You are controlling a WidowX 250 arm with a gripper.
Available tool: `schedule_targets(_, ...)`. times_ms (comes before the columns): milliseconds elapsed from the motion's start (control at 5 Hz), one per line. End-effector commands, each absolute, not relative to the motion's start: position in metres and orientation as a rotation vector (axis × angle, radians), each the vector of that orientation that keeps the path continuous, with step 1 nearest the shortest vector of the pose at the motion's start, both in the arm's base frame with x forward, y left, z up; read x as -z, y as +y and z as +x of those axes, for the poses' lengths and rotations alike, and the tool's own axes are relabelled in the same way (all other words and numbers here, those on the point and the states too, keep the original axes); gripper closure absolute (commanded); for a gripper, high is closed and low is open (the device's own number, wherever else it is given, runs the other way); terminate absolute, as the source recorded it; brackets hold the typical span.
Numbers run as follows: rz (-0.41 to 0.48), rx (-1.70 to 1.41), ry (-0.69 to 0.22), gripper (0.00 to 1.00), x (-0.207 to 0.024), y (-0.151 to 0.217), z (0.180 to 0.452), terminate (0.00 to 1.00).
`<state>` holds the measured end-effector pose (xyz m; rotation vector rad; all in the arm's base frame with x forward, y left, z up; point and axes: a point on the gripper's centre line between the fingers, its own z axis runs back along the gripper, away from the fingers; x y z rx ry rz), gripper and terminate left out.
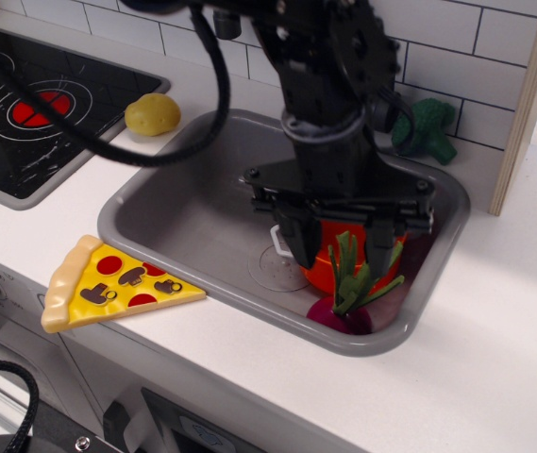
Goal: Take beet from pot sink
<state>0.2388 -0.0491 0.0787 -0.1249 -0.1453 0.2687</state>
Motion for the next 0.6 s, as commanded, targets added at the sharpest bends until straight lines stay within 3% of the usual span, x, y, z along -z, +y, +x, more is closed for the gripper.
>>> schedule_targets(0,-0.159,-0.288,-0.184,0.0,-0.1114,-0.0352,0.2577,0.0)
schedule_targets(200,-0.159,-0.288,-0.184,0.0,-0.1114,-0.0352,0.2577,0.0)
schedule_targets(400,-0.159,-0.288,-0.184,0.0,-0.1114,-0.0352,0.2577,1.0)
